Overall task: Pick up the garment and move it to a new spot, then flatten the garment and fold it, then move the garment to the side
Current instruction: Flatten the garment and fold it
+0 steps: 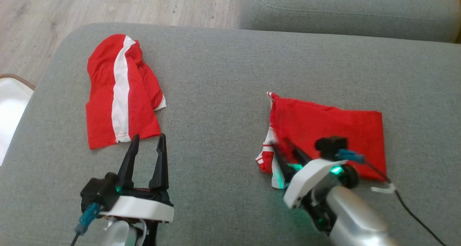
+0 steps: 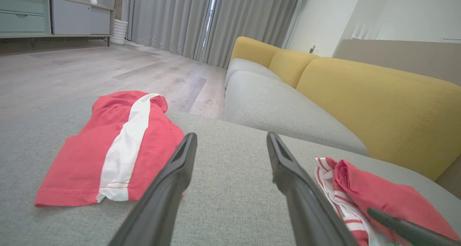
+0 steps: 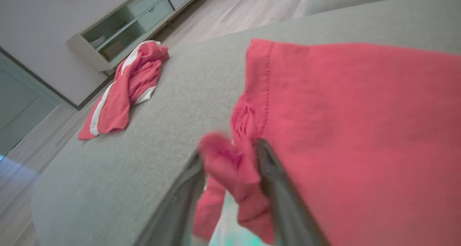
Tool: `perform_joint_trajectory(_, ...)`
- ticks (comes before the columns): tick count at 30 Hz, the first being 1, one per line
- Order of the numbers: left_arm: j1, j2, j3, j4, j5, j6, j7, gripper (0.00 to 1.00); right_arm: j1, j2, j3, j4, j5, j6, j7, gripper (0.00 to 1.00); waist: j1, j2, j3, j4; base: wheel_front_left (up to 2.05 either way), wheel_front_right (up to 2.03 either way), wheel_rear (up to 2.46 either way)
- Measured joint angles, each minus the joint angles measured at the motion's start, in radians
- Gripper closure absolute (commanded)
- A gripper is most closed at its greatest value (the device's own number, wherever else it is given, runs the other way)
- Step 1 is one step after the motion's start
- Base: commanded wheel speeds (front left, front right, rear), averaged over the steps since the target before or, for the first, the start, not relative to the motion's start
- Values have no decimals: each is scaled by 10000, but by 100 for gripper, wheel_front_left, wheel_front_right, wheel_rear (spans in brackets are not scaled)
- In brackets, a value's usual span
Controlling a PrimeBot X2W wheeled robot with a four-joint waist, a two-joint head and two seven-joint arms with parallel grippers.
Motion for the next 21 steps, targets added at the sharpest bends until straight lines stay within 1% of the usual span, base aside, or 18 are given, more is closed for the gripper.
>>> perform_joint_trajectory(5, -3, 23, 33, 86, -58, 0, 0, 0, 2, -10, 1336, -585, 522, 0, 167, 0, 0, 0, -27, -83, 0, 0, 0)
perform_joint_trajectory(7, -3, 21, 38, 90, -56, 0, 0, 0, 1, 8, 1507, -711, 706, 0, 155, 0, 0, 0, -71, -151, 0, 0, 0)
perform_joint_trajectory(10, -1, 17, 59, 88, -56, 0, 0, 0, -23, 0, 1352, -709, 796, 0, -176, 0, -1, 0, -139, -293, 0, 0, 0)
perform_joint_trajectory(13, 2, 13, 128, 10, -54, 0, 0, 0, -282, 0, 828, -531, 313, 0, -698, 0, -1, 0, -189, -483, 0, 0, 0)
perform_joint_trajectory(17, 7, 0, 259, -199, -50, 0, 0, 0, -733, 2, -585, -299, -838, 0, -1195, 0, -1, 0, -233, -757, 0, 0, 0)
perform_joint_trajectory(18, 7, 0, 259, -199, -50, 0, 0, 0, -733, 2, -585, -299, -838, 0, -1195, 0, -1, 0, -233, -757, 0, 0, 0)
perform_joint_trajectory(21, 18, -17, 268, -372, -69, 0, 0, 0, -694, -13, -2015, -431, -1626, 0, -1354, 0, 0, 0, -267, -965, 0, 0, 0)
